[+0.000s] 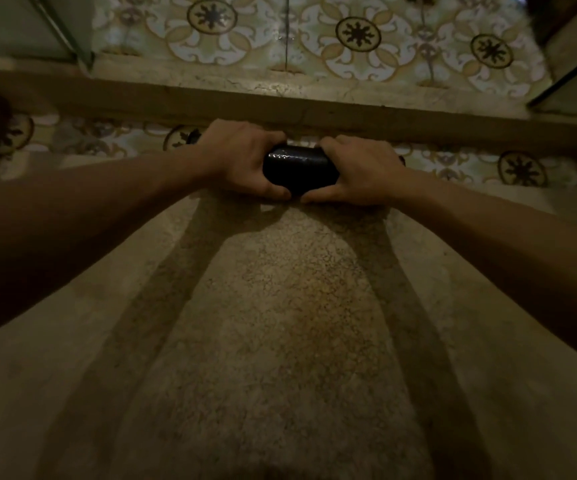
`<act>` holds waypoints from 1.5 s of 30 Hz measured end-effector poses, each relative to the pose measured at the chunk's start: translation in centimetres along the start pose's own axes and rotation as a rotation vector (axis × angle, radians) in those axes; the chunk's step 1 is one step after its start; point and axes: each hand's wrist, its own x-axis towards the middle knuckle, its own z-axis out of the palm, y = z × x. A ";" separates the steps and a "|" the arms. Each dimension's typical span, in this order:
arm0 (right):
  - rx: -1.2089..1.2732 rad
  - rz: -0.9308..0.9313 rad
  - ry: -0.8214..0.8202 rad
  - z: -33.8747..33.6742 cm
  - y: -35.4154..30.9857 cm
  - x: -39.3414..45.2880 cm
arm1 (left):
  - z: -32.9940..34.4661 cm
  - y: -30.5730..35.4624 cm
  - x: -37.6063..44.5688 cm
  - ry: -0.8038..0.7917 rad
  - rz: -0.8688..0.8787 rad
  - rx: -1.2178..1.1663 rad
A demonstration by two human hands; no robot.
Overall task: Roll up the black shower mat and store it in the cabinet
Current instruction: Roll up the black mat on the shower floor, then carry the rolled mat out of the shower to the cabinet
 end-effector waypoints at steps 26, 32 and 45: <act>0.156 0.191 -0.212 -34.7 -19.2 -24.0 | -34.3 19.0 -22.5 -0.389 -0.122 -0.121; 0.132 0.177 -0.237 -47.4 -20.6 -29.2 | -47.3 24.1 -25.2 -0.424 -0.142 -0.135; 0.113 0.125 -0.238 -61.4 -22.9 -38.9 | -61.3 33.6 -30.9 -0.498 -0.192 -0.187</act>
